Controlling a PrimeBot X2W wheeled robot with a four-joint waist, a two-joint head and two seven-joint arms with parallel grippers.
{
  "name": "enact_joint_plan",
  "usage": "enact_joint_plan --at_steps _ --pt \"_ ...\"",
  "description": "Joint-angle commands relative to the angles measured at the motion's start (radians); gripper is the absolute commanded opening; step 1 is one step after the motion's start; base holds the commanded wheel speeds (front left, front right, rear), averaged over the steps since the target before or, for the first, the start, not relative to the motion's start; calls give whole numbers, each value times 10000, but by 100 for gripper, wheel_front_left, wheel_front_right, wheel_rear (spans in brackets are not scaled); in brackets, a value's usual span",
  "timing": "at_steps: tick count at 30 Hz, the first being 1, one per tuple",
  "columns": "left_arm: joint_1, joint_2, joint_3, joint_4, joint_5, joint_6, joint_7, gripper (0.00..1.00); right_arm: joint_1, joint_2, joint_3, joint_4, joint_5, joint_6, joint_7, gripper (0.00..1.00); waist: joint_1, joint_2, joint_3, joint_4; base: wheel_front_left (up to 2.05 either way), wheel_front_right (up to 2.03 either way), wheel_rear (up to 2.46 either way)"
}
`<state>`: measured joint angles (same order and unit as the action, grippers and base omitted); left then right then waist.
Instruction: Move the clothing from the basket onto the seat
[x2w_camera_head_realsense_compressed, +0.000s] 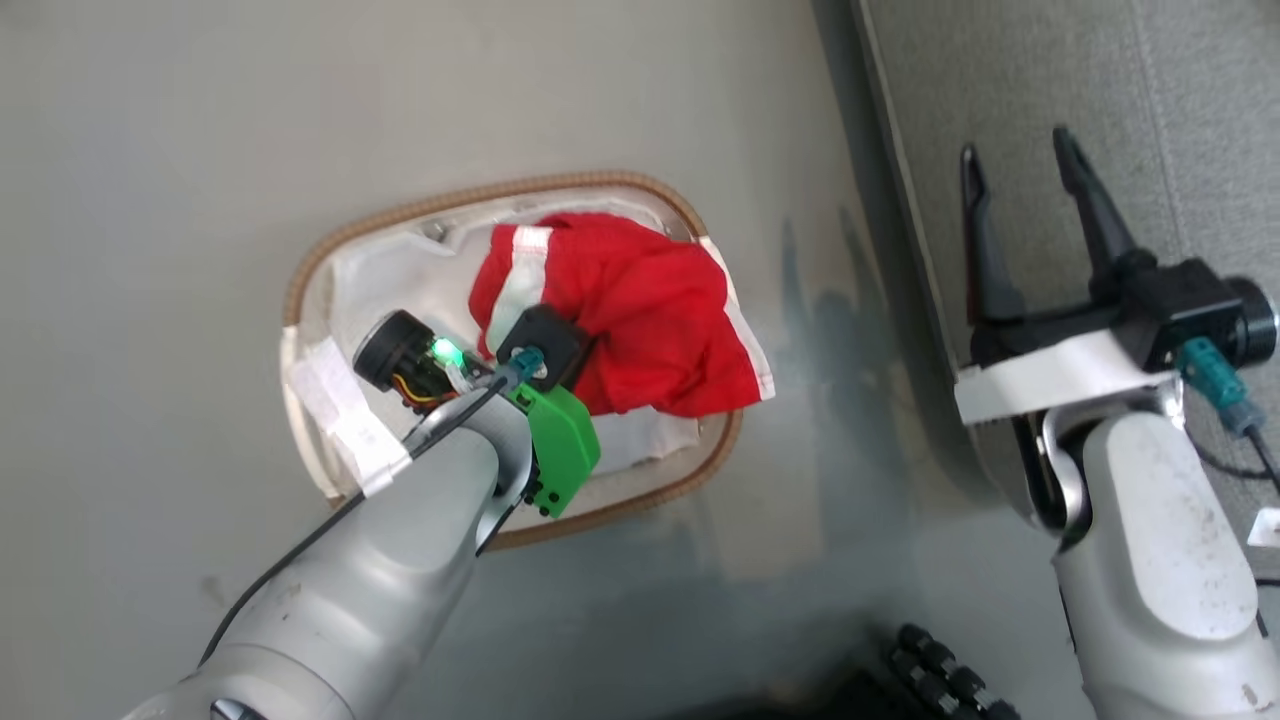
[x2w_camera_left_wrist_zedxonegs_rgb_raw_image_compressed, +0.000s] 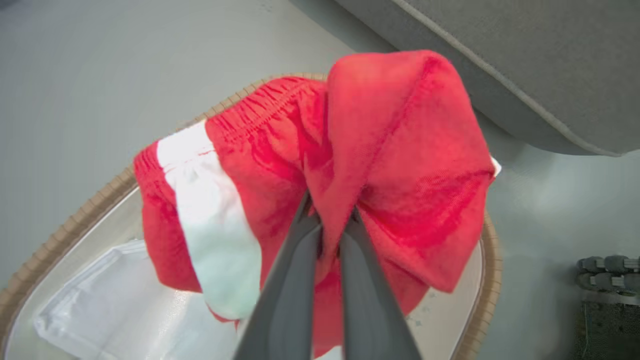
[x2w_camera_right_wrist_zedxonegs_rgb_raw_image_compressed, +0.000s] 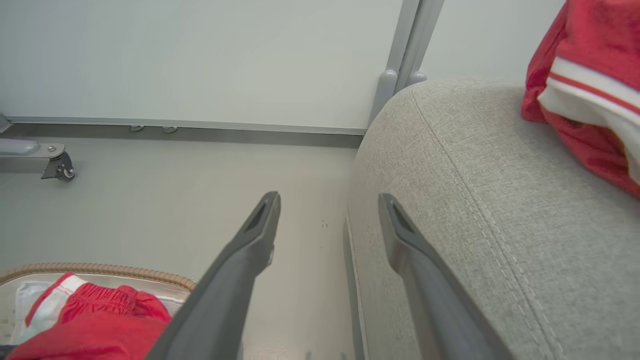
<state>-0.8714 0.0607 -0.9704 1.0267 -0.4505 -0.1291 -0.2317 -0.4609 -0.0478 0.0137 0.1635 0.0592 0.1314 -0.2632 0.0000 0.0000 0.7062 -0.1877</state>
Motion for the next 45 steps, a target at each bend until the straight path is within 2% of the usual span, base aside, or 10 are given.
enact_joint_plan --at_steps 1,11,19,28,34,40,45 --pt "265 111 -147 -179 -195 -21 -74 0 371 -48 -91 178 -108 -14 -24 100 0 0 -1967 969 0 0 0" --pt "724 694 -1361 -2065 -1106 -21 183 0 2219 -50 -108 1204 -56 -14 -24 100 0 0 -5106 1531 0 0 0" --pt "-78 1547 -1660 -3666 -1545 -21 944 0 2921 -48 223 1451 20 -14 -24 100 0 0 -6679 1458 0 0 0" --pt "-1021 2216 -1246 -4832 -1947 -18 1684 0 2740 -45 691 1303 91 -14 -24 100 0 0 -7196 1303 0 0 0" --pt "-1406 2521 -1043 -5187 -2066 43 1940 0 2345 -44 1709 1025 330 -14 -24 100 0 0 -7188 1240 0 0 0" --pt "-1435 2516 -1080 -5413 -2141 88 2091 0 1780 -44 3153 844 705 -14 -24 100 0 0 -7219 1314 0 0 0" --pt "-1444 2378 -1175 -5624 -2153 120 2231 0 974 -50 3917 1335 755 -14 -22 100 0 0 -7258 1469 0 0 0"
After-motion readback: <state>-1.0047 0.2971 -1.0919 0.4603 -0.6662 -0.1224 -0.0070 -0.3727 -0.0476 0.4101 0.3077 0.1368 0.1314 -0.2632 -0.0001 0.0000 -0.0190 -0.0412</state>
